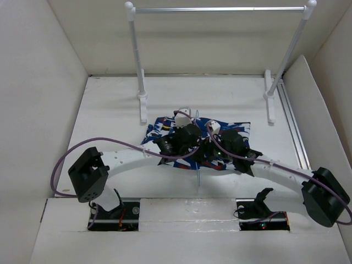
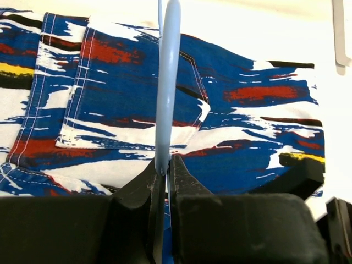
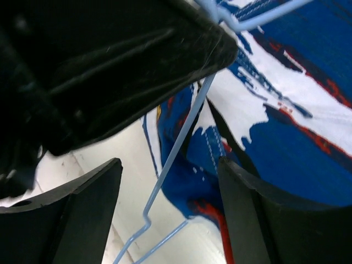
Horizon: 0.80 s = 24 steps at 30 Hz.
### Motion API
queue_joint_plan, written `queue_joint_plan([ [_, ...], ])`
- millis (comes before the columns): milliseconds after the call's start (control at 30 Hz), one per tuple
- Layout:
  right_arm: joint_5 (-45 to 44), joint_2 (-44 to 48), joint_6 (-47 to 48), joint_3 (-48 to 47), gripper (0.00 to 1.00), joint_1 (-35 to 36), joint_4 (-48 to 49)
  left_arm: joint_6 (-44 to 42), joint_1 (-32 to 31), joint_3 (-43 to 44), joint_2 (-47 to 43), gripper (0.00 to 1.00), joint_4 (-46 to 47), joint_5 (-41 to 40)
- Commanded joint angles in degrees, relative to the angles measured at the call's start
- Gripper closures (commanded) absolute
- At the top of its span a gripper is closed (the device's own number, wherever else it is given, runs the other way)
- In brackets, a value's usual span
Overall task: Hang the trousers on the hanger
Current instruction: Place the hanger at the clothesline.
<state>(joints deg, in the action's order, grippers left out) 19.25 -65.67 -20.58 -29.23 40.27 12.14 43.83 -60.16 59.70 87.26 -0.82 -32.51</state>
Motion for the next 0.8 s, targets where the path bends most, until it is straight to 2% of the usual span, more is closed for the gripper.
queue_joint_plan([
  [0,-2.8,-2.3,-1.0,-5.4,0.27,1.4,7.0,0.9,0.2,3.6,-6.2,1.0,1.0,-0.3],
  [133,-3.5,-2.0,-3.1,-6.0,0.34,2.6,7.8,-0.1,-0.3,5.9,-9.1,1.0,-1.8,-1.1],
  [167,-3.5,-1.7,-3.8,-6.0,0.38,3.3,8.4,-0.4,-0.3,7.9,-9.5,1.0,-3.1,-1.7],
  [200,-3.8,-1.3,-5.0,-6.0,0.48,3.3,8.9,-0.9,-0.3,8.8,-10.0,1.0,-3.7,-1.9],
  [233,-4.2,-1.0,-5.4,-6.2,0.51,4.0,9.0,-1.2,-0.3,9.9,-10.2,1.0,-4.5,-2.2],
  [367,-3.5,-0.8,-6.0,-7.5,0.54,3.3,9.8,-2.4,-0.3,14.6,-10.2,1.0,-6.8,-1.8],
  [500,-1.1,-0.2,-10.3,-7.9,0.9,2.7,14.2,-3.2,-0.3,17.1,-9.9,1.0,-7.9,-1.5],
  [567,-0.4,0.6,-11.8,-8.8,0.99,2.7,16.2,-3.9,-0.3,18.7,-9.8,1.0,-8.6,-2.0],
  [700,-0.5,2.4,-16.4,-13.9,1.0,2.7,14.3,-5.7,0.5,22.6,-9.7,1.0,-9.4,-0.9],
  [767,0.0,2.1,-17.4,-19.4,1.0,2.7,10.6,-7.0,2.4,26.6,-9.5,1.0,-9.6,0.3],
])
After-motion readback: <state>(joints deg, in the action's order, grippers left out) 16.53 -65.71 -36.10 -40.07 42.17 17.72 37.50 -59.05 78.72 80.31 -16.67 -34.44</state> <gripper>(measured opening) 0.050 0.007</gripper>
